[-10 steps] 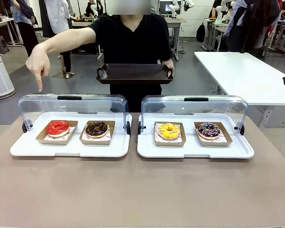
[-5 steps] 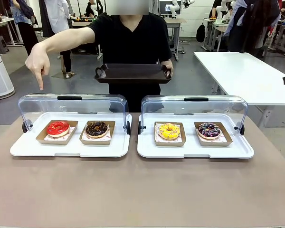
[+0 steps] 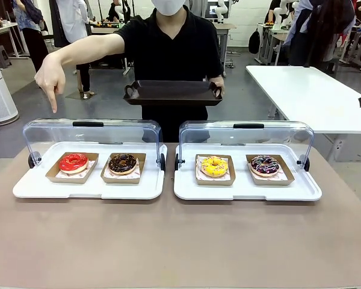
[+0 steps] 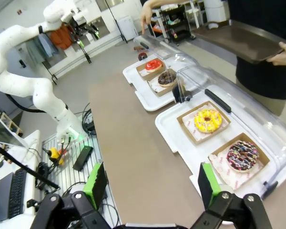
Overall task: Provide the desired donut to the person.
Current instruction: Pick up and lift the Paper togo box containing the Donut pointed at by the person.
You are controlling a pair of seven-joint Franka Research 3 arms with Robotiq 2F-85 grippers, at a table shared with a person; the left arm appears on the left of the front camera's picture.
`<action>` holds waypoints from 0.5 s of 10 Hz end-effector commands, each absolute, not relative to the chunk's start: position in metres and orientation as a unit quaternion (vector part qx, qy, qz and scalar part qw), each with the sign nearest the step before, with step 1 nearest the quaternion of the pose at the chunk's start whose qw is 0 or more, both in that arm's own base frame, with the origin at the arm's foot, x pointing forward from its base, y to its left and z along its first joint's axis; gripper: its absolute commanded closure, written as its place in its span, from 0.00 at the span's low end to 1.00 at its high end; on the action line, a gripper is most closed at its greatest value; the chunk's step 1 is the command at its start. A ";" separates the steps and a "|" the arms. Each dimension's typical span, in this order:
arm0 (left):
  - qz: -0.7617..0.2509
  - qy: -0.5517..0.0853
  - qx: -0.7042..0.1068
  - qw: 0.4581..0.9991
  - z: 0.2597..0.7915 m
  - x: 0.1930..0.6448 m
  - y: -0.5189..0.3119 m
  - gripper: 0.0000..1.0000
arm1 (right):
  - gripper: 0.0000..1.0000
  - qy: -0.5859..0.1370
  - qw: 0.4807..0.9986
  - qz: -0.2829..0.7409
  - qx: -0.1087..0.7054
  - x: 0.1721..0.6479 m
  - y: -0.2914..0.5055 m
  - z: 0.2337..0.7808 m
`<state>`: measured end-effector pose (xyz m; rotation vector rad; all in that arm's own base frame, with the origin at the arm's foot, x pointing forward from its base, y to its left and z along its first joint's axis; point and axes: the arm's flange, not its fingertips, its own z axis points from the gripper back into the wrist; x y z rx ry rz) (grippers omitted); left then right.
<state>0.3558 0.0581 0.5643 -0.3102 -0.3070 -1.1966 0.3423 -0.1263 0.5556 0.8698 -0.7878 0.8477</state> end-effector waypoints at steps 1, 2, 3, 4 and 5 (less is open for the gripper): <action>-0.626 -0.059 -0.012 0.778 0.527 0.362 0.029 0.00 | 0.00 -0.365 0.743 0.388 0.405 0.343 -0.126 0.556; -0.651 -0.028 0.007 0.759 0.502 0.370 0.013 0.00 | 0.00 -0.365 0.743 0.388 0.405 0.343 -0.126 0.556; -0.672 -0.020 0.007 0.740 0.480 0.379 0.001 0.00 | 0.00 -0.365 0.743 0.388 0.405 0.343 -0.126 0.556; -0.689 -0.020 0.010 0.724 0.461 0.388 -0.011 0.00 | 0.00 -0.365 0.743 0.388 0.405 0.343 -0.126 0.556; -0.700 -0.020 0.008 0.714 0.445 0.396 -0.023 0.00 | 0.00 -0.365 0.743 0.388 0.405 0.343 -0.126 0.556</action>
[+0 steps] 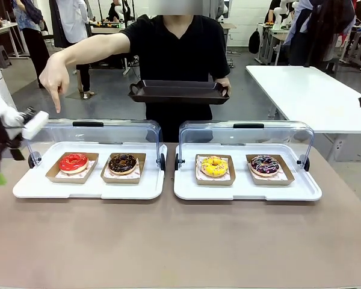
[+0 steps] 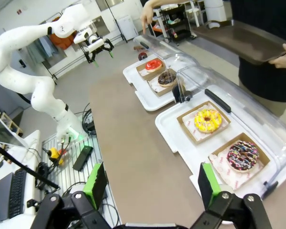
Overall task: Provide the desired donut to the person.
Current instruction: Pick up and lift the Paper togo box containing the Donut pointed at by the person.
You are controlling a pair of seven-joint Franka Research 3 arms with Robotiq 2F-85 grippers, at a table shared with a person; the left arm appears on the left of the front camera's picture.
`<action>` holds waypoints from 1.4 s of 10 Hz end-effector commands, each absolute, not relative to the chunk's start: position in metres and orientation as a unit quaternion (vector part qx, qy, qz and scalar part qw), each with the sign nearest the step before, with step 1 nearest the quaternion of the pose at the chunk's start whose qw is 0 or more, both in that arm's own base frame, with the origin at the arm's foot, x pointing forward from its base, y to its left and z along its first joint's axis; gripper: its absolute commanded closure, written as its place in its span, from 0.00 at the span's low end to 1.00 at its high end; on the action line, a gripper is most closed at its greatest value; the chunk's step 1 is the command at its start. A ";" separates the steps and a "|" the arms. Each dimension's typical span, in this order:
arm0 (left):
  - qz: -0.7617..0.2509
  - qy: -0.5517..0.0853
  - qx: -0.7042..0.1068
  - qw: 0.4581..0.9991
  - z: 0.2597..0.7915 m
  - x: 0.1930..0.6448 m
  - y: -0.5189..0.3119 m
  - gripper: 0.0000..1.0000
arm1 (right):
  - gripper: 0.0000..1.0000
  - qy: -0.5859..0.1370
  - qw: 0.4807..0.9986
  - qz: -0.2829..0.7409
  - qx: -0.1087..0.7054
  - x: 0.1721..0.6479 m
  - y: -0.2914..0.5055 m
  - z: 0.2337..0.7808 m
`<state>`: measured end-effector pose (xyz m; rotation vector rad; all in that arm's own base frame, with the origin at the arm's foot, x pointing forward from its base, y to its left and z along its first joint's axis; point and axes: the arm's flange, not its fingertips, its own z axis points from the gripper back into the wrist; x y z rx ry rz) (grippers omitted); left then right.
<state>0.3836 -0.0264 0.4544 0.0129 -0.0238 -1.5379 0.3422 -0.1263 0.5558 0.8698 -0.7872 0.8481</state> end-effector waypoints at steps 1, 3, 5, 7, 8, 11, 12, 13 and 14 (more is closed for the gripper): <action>-0.709 -0.022 0.004 0.705 0.429 0.408 -0.034 0.00 | 0.00 -0.365 0.743 0.388 0.405 0.343 -0.126 0.556; -0.718 -0.028 0.021 0.696 0.407 0.426 -0.044 0.00 | 0.00 -0.365 0.743 0.388 0.405 0.343 -0.126 0.556; -0.721 -0.032 0.017 0.692 0.402 0.437 -0.040 0.00 | 0.00 -0.365 0.743 0.388 0.405 0.343 -0.126 0.556; -0.713 -0.028 0.020 0.700 0.398 0.430 -0.048 0.00 | 0.00 -0.365 0.743 0.388 0.405 0.343 -0.126 0.556; -0.713 -0.028 0.020 0.700 0.398 0.430 -0.048 0.00 | 0.00 -0.365 0.743 0.388 0.405 0.343 -0.126 0.556; -0.713 -0.028 0.020 0.700 0.398 0.430 -0.048 0.00 | 0.00 -0.365 0.743 0.388 0.405 0.343 -0.126 0.556; -0.714 -0.027 0.006 0.699 0.400 0.432 -0.047 0.00 | 0.00 -0.365 0.743 0.388 0.405 0.343 -0.126 0.556; -0.726 -0.038 -0.023 0.686 0.393 0.445 -0.039 0.00 | 0.00 -0.365 0.743 0.388 0.405 0.343 -0.126 0.556; -0.737 -0.046 -0.029 0.674 0.388 0.455 -0.032 0.00 | 0.00 -0.365 0.743 0.388 0.405 0.343 -0.126 0.556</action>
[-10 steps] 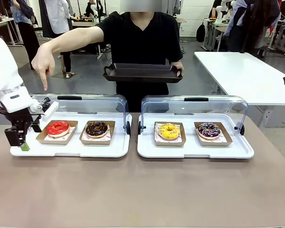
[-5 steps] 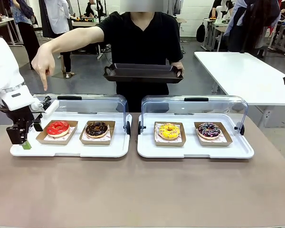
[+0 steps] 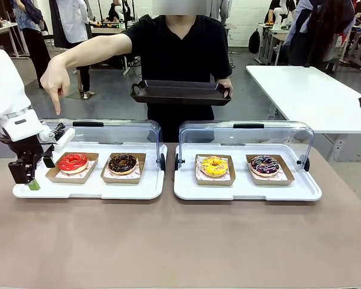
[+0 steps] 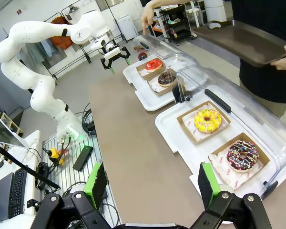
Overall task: Provide the desired donut to the person.
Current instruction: Pick up and lift the Paper togo box containing the Donut pointed at by the person.
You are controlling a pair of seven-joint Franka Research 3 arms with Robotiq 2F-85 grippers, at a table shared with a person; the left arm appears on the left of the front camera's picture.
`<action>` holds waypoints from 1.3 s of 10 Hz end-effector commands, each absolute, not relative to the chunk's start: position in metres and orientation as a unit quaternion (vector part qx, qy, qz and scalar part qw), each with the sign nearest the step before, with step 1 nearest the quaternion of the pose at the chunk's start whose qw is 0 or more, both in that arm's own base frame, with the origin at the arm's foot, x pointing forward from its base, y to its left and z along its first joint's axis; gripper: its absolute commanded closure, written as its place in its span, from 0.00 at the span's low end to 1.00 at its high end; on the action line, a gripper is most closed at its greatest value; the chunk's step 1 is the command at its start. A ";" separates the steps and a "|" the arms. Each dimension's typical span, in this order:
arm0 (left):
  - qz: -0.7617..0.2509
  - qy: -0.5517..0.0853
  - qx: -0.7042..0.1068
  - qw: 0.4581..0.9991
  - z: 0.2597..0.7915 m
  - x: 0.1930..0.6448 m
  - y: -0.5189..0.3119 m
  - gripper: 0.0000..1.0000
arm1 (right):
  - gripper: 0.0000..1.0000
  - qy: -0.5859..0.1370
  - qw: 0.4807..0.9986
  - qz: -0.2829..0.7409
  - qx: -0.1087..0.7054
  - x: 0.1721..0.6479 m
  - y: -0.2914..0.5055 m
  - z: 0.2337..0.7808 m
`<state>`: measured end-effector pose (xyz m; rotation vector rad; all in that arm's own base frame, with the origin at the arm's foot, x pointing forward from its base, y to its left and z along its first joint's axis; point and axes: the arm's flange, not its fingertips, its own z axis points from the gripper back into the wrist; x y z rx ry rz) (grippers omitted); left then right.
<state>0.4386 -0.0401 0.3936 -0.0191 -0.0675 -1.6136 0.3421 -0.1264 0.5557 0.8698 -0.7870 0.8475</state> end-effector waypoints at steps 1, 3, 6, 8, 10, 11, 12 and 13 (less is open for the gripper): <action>-0.744 -0.049 -0.028 0.666 0.384 0.460 -0.028 0.00 | 0.00 -0.365 0.743 0.388 0.405 0.343 -0.126 0.556; -0.752 -0.046 -0.018 0.658 0.376 0.468 -0.024 0.00 | 0.00 -0.365 0.743 0.388 0.405 0.343 -0.126 0.556; -0.746 -0.052 -0.024 0.664 0.358 0.487 -0.016 0.00 | 0.00 -0.365 0.743 0.388 0.405 0.343 -0.126 0.556; -0.743 -0.050 -0.015 0.667 0.346 0.492 -0.014 0.00 | 0.00 -0.365 0.743 0.388 0.405 0.343 -0.126 0.556; -0.740 -0.047 -0.011 0.671 0.338 0.500 -0.013 0.00 | 0.00 -0.365 0.743 0.388 0.405 0.343 -0.126 0.556; -0.739 -0.047 -0.007 0.672 0.334 0.503 -0.013 0.00 | 0.00 -0.365 0.743 0.388 0.405 0.343 -0.126 0.556; -0.737 -0.047 -0.006 0.675 0.332 0.506 -0.012 0.00 | 0.00 -0.365 0.743 0.388 0.405 0.343 -0.126 0.556; -0.734 -0.045 -0.006 0.677 0.330 0.508 -0.011 0.00 | 0.00 -0.365 0.743 0.388 0.405 0.343 -0.126 0.556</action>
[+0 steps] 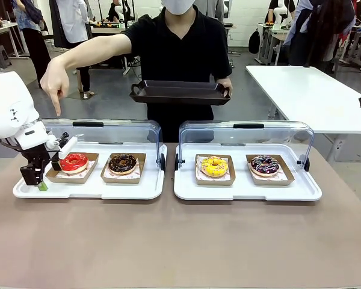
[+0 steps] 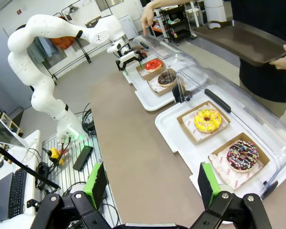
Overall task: Provide the desired donut to the person.
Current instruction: Pick up and lift the Paper togo box containing the Donut pointed at by the person.
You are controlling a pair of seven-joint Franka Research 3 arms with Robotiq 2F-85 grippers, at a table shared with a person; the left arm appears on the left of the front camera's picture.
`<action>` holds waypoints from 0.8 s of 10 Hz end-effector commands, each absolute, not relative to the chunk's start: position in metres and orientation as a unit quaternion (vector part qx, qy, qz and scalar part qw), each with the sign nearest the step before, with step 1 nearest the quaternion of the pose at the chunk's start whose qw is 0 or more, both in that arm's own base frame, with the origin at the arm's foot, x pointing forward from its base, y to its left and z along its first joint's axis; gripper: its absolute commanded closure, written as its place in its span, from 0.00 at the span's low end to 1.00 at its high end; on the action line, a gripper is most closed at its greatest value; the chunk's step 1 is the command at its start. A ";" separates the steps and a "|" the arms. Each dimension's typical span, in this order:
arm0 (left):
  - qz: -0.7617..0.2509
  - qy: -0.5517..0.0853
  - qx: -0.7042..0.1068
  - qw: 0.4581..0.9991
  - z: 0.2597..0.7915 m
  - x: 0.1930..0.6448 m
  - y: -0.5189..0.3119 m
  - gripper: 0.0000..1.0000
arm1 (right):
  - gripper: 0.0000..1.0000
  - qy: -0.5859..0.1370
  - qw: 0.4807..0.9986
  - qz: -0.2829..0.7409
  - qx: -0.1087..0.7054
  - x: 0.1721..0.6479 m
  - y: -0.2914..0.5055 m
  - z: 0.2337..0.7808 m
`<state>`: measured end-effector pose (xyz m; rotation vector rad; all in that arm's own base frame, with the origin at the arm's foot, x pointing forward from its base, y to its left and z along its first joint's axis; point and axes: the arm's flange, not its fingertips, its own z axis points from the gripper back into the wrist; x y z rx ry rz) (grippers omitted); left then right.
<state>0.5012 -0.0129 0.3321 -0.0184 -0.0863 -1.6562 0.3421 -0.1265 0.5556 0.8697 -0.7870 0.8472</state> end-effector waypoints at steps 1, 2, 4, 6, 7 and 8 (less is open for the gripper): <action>-0.734 -0.049 -0.002 0.678 0.329 0.510 -0.010 0.59 | 0.00 -0.365 0.743 0.388 0.405 0.343 -0.126 0.556; -0.734 -0.048 -0.002 0.677 0.328 0.511 -0.010 0.59 | 0.00 -0.365 0.743 0.388 0.405 0.343 -0.126 0.556; -0.735 -0.049 0.000 0.676 0.331 0.511 -0.009 0.64 | 0.00 -0.365 0.743 0.388 0.405 0.343 -0.126 0.556; -0.735 -0.050 -0.001 0.677 0.331 0.510 -0.010 1.00 | 0.00 -0.365 0.743 0.388 0.405 0.343 -0.126 0.556; -0.734 -0.050 -0.001 0.677 0.331 0.510 -0.010 1.00 | 0.00 -0.365 0.743 0.388 0.405 0.343 -0.126 0.556; -0.733 -0.048 -0.006 0.678 0.329 0.510 -0.010 1.00 | 0.00 -0.365 0.743 0.388 0.405 0.343 -0.126 0.556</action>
